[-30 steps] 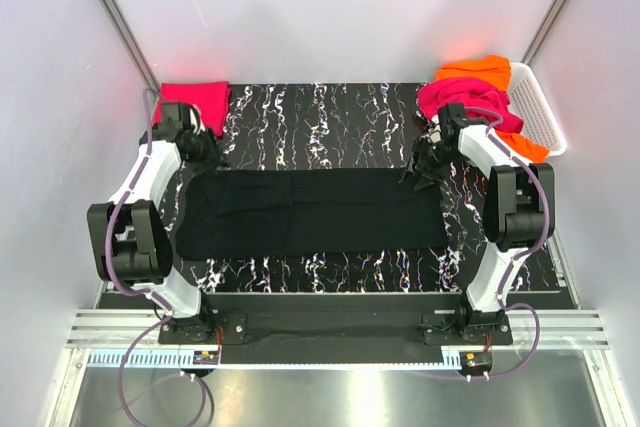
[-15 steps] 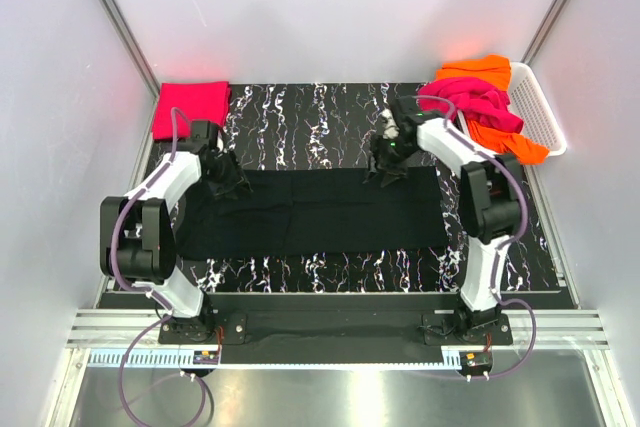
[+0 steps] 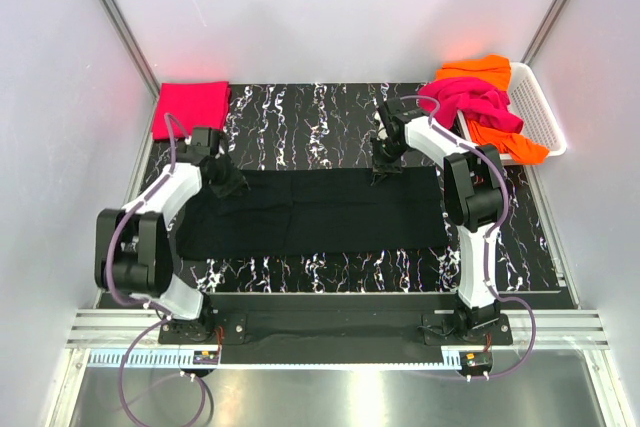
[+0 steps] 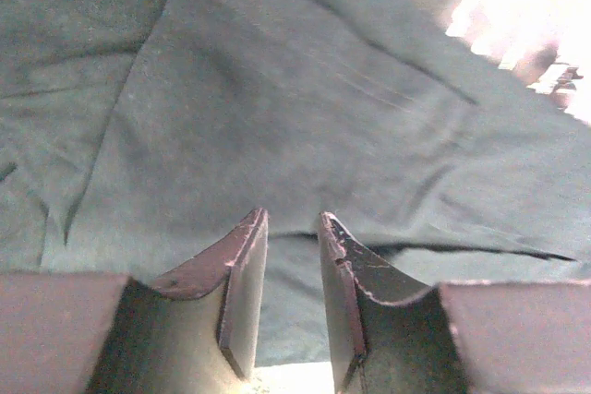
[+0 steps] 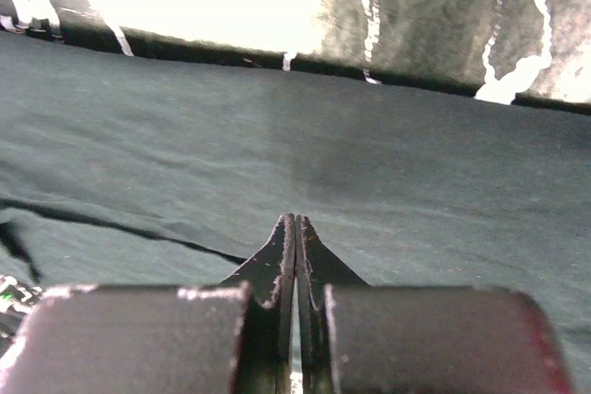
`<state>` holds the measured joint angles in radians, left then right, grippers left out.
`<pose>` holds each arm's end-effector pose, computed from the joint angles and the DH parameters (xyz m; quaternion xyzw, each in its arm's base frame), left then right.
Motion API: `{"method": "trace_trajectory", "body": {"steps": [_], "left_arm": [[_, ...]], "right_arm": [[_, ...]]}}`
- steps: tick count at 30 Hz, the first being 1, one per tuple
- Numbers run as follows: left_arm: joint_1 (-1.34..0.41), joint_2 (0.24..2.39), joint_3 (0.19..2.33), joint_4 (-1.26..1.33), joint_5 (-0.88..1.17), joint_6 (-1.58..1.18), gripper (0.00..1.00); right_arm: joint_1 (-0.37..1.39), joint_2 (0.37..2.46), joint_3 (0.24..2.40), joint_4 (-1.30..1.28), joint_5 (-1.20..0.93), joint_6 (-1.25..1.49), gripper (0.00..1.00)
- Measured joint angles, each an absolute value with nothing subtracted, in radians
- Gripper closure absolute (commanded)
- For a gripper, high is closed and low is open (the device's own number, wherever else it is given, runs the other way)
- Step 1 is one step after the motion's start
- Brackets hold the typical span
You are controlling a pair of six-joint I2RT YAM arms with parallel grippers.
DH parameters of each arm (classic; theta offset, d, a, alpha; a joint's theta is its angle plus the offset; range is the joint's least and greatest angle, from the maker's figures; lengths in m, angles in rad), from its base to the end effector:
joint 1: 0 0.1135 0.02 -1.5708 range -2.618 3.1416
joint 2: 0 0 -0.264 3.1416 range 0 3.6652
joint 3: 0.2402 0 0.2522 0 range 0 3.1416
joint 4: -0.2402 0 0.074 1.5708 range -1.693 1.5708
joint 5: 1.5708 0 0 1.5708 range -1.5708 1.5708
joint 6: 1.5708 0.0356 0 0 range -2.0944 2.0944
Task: Fold and stack the t-shirts
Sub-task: Fold the tshirt
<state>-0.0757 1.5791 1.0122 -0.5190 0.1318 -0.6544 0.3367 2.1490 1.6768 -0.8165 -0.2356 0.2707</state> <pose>0.3107 -0.0283 0.1999 -0.2612 0.9329 -0.1452 0.2010 0.4125 0.1532 0.1723 -0.0489 0.9821 0.1528 0.0984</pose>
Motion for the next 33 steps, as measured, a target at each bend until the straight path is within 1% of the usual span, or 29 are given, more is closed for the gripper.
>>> {"method": "trace_trajectory", "body": {"steps": [3,4,5,10,11,14,19,27,33], "left_arm": [[-0.077,1.496,1.005,-0.521,0.113,-0.658,0.76],[-0.076,1.472,1.003,-0.521,0.105,-0.66,0.83],[-0.075,1.456,1.0,-0.521,0.099,-0.662,0.86],[-0.043,1.444,0.952,-0.535,0.079,-0.663,0.9],[-0.03,1.449,0.943,-0.543,0.076,-0.66,0.94],[-0.005,1.494,0.941,-0.537,0.064,-0.642,0.99],[-0.002,1.611,0.96,-0.499,0.057,-0.615,1.0],[-0.003,1.712,1.0,-0.474,0.056,-0.614,1.0],[-0.008,1.836,1.153,-0.498,0.079,-0.591,1.0]], "right_arm": [[0.337,2.149,1.658,-0.817,-0.224,0.265,1.0],[0.337,2.149,1.653,-0.817,-0.22,0.265,1.0],[0.337,2.149,1.648,-0.818,-0.218,0.265,1.0],[0.337,2.149,1.647,-0.825,-0.211,0.265,1.0],[0.337,2.149,1.647,-0.825,-0.208,0.265,1.0],[0.337,2.149,1.647,-0.825,-0.199,0.265,1.0],[0.337,2.149,1.635,-0.823,-0.181,0.265,1.0],[0.334,2.129,1.574,-0.792,-0.173,0.267,1.0],[0.331,2.075,1.482,-0.739,-0.178,0.291,1.0]]}}
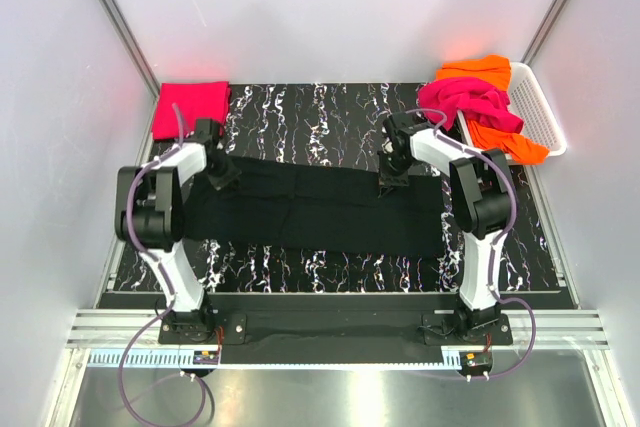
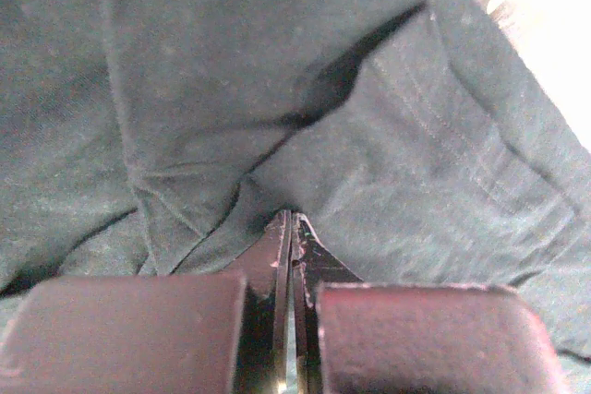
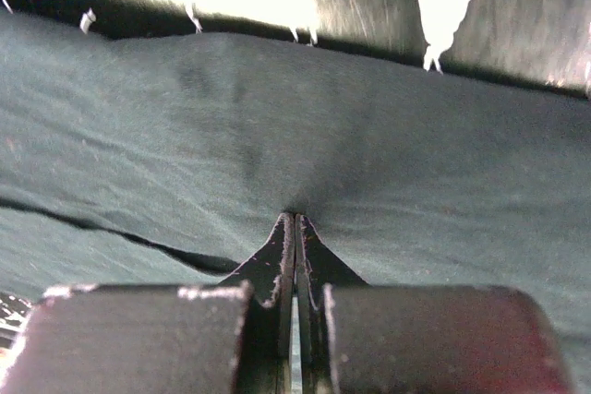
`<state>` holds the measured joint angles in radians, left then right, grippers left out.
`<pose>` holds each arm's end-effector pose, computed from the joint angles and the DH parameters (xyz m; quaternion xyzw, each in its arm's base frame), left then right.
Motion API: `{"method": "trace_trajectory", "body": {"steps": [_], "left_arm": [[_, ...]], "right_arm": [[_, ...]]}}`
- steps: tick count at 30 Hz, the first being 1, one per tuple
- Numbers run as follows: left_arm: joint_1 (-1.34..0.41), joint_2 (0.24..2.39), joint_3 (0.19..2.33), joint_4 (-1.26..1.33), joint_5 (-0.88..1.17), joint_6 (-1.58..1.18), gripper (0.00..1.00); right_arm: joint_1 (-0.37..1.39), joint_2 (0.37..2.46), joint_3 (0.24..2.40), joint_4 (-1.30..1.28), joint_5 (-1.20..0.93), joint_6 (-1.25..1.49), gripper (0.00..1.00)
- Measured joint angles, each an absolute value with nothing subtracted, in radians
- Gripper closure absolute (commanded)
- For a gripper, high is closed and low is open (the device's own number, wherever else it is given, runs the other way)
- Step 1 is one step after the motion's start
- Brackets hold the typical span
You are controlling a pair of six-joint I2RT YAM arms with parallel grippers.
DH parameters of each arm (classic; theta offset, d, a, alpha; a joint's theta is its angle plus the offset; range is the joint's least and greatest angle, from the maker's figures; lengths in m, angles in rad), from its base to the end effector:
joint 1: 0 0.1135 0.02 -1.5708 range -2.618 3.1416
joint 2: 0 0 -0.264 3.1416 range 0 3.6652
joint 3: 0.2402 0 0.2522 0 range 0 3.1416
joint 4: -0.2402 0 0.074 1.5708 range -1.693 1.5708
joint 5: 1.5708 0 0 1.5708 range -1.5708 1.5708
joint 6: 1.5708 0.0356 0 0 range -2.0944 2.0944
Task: Fold and stack the t-shirts
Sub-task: Fold the tshirt
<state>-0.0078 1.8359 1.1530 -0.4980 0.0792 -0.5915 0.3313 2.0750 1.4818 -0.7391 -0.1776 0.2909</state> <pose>0.3586 -0.0056 0.1590 -0.2747 0.9410 -0.0943 0.1735 0.3856 0.1393 0.1515 -0.0305 0.9886 0.1201 0.0859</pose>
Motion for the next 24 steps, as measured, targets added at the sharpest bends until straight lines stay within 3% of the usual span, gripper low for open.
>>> {"method": "trace_trajectory", "body": {"steps": [12,24], "left_arm": [[-0.117,2.249,1.778,-0.643,0.093,-0.494,0.93],[-0.203,2.474,2.104,-0.659,0.275,-0.586,0.89]], "right_arm": [[0.327,1.916,1.219,-0.67,-0.274,0.402,1.0],[0.396,1.855,1.106,-0.674,-0.354,0.477,1.0]]}}
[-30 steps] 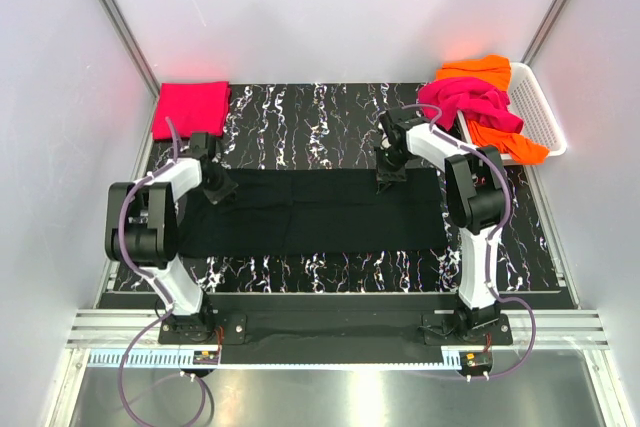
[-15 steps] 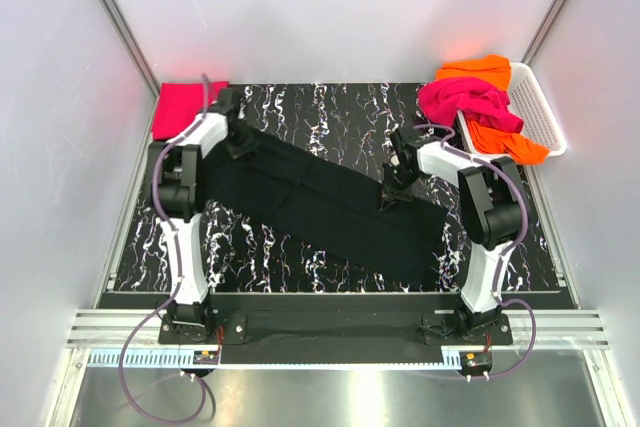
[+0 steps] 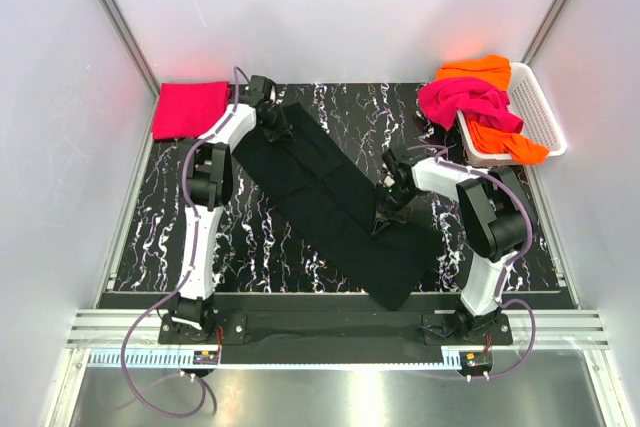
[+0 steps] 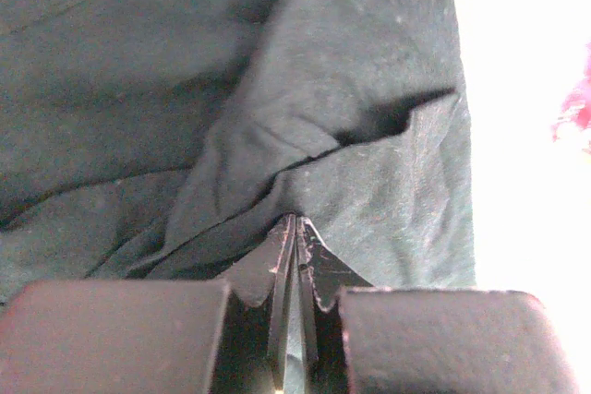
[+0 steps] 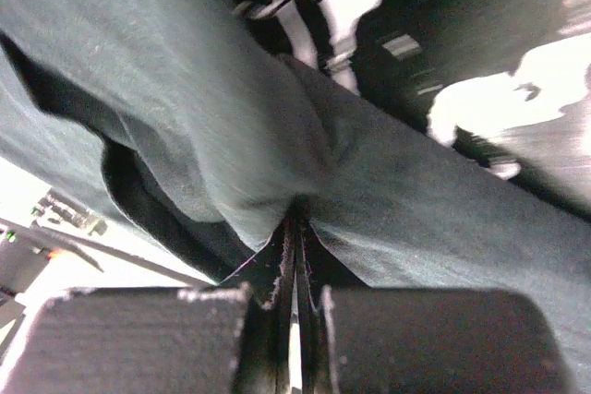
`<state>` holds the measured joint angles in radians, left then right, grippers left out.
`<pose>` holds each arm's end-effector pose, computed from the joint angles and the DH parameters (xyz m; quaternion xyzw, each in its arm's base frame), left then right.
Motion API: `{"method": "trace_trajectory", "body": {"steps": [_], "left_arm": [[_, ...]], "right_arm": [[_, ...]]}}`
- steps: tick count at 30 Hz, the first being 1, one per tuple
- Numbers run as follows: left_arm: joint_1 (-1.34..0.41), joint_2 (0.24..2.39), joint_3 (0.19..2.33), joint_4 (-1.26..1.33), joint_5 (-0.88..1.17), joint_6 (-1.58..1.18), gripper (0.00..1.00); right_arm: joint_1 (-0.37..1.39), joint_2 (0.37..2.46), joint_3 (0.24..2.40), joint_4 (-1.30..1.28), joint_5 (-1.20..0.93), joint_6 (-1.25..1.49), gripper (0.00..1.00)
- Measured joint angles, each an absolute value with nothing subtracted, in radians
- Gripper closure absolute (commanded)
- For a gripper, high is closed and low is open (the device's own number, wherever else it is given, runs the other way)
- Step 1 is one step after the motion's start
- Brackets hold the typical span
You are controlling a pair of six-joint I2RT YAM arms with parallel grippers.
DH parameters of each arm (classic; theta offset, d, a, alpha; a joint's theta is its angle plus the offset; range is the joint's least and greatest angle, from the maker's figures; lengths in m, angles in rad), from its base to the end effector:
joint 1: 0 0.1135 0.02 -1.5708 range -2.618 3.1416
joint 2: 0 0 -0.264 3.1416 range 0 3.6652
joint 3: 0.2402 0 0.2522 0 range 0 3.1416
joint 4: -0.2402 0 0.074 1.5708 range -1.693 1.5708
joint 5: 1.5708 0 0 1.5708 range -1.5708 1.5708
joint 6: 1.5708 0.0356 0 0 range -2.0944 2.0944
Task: Fold and stack the t-shirts
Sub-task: Fold the tshirt
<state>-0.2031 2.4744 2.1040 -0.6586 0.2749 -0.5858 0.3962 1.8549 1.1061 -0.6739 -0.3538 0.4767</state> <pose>0.5204 -0.1170 0.1514 -0.1455 0.9440 -0.2238 0.1940 0.2998 0.1388 0.1379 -0.0265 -0.9814 -0.1898 0.0082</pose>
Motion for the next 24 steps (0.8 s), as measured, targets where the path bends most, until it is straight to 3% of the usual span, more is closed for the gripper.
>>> {"method": "trace_trajectory", "body": {"steps": [13,24], "left_arm": [[-0.207,2.629,2.219,-0.374,0.464,-0.802,0.84],[-0.237,2.695,2.239,-0.159,0.483,-0.892,0.83]], "right_arm": [[0.562,1.849,1.023,-0.452,-0.431,0.904,1.0],[0.773,1.839,0.96,-0.166,-0.321,1.337,1.0]]}}
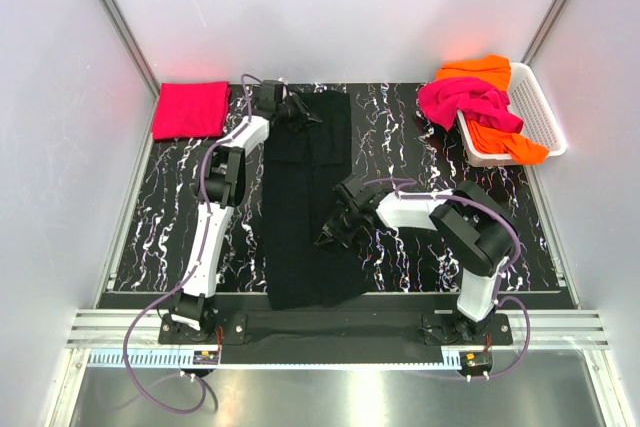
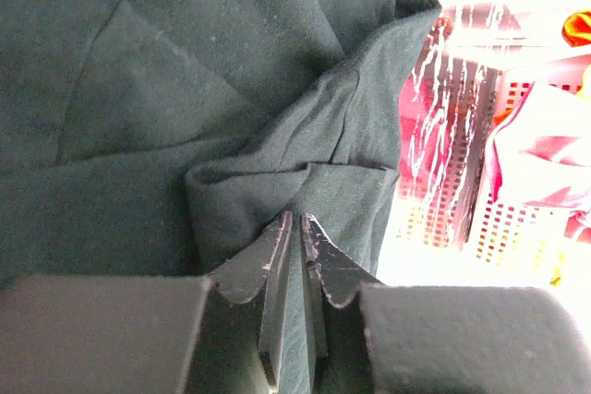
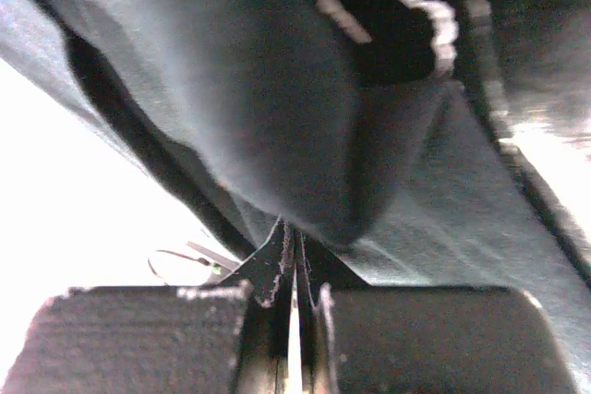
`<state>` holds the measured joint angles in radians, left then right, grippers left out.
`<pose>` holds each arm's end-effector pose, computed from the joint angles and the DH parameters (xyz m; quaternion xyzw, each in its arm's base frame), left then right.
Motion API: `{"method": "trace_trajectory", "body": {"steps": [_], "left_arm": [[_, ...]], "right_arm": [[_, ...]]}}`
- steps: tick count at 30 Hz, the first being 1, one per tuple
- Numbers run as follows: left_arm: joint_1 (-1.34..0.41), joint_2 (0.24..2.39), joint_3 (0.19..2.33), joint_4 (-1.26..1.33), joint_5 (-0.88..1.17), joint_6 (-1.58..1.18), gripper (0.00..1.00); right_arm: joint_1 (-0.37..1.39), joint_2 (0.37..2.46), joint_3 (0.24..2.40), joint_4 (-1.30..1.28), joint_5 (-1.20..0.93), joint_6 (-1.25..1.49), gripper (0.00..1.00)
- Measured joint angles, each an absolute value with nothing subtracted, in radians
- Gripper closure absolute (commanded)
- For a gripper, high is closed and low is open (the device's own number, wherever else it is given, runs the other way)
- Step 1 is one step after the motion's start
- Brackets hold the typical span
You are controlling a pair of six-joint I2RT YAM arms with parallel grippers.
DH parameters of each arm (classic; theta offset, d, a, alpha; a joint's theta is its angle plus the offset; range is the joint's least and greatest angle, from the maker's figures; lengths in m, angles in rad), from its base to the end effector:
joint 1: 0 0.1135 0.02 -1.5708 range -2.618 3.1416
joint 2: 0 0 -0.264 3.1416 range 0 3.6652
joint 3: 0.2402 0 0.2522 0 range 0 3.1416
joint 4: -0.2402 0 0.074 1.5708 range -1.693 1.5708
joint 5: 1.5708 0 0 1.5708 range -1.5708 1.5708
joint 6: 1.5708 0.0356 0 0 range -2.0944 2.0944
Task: Fold and stack the t-shirts
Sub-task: Fold the tshirt
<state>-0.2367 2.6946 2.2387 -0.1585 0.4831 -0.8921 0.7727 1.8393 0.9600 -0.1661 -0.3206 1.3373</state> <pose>0.5703 -0.1546 0.1128 -0.1732 0.8516 -0.4185 0.2639 0.2403 0.2499 0.1244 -0.2258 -0.9271 -0.2990 0.0076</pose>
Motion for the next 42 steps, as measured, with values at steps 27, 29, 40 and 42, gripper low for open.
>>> {"method": "trace_trajectory", "body": {"steps": [27,29,40,42], "left_arm": [[-0.273,2.607,2.07,-0.052,0.469,-0.913,0.72],[-0.274,2.615,2.066,-0.011,0.474,-0.949,0.73],[-0.284,2.727,2.196,0.075,0.482,-1.048,0.7],[-0.285,2.729,2.204,0.068,0.484,-1.046,0.65]], "right_arm": [[0.791,1.588,0.704,-0.191,-0.226,1.192,1.0],[0.795,1.577,0.683,-0.166,-0.221,1.206,1.0],[0.915,1.408,0.541,-0.176,-0.176,1.314,0.99],[0.916,1.37,0.534,-0.217,-0.152,1.313,0.87]]}}
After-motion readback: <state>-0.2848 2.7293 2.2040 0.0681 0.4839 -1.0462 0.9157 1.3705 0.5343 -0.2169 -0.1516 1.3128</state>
